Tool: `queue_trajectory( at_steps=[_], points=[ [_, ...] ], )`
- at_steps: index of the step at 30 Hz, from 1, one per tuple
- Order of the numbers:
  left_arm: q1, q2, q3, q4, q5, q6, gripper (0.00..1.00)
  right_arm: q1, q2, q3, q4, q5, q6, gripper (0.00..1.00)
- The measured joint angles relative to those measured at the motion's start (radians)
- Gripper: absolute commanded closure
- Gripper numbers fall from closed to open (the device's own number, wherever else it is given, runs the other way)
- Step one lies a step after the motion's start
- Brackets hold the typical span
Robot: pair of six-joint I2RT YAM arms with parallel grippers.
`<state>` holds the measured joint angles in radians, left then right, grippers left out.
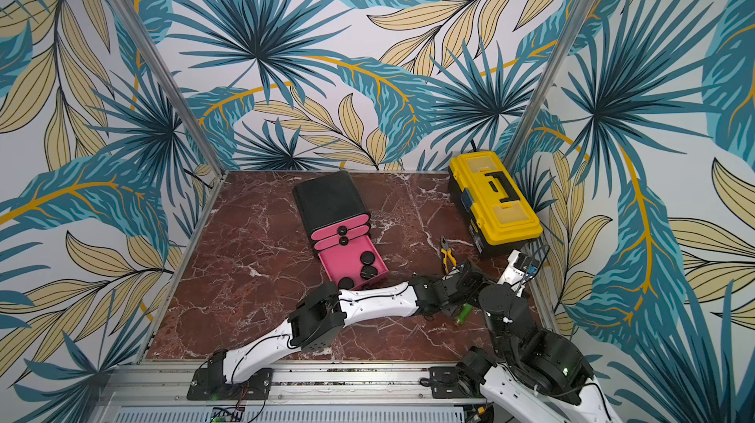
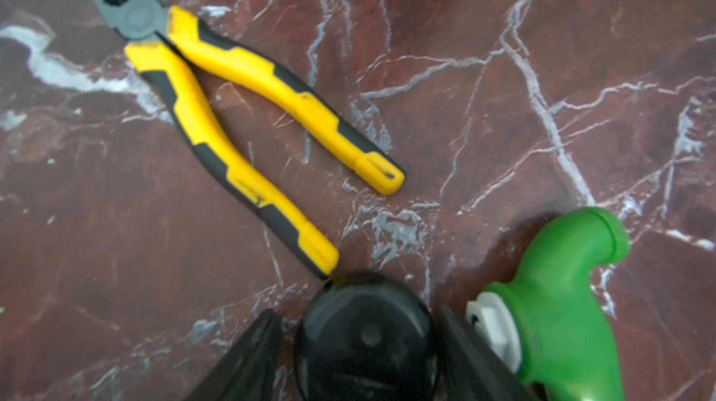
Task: Put the bluetooth earphones in the drawer according to color
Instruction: Pick up the Bluetooth earphone from the center of the board.
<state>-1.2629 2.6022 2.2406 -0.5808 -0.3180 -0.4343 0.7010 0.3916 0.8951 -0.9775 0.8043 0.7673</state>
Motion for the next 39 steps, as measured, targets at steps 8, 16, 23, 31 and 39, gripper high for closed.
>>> queue_trajectory(
  at_steps=[8,16,23,31,39],
  points=[
    [0.0,-0.05,-0.084,0.022,0.006,0.002,0.61,0.0,0.0,0.0,0.0,0.002,0.003,0.01],
    [0.0,-0.214,-0.301,0.006,0.015,0.0,0.67,0.0,0.0,-0.011,0.0,0.008,0.023,0.0],
    [0.014,-0.417,-0.426,0.005,0.001,0.001,0.67,0.0,0.004,-0.03,0.002,0.007,0.045,0.01],
    [0.101,-0.637,-0.628,0.021,-0.042,0.005,0.67,0.0,0.056,-0.06,0.004,-0.005,0.056,0.0],
    [0.206,-0.774,-0.85,0.019,-0.114,0.003,0.66,0.0,0.117,-0.093,0.03,-0.047,0.068,0.0]
  ],
)
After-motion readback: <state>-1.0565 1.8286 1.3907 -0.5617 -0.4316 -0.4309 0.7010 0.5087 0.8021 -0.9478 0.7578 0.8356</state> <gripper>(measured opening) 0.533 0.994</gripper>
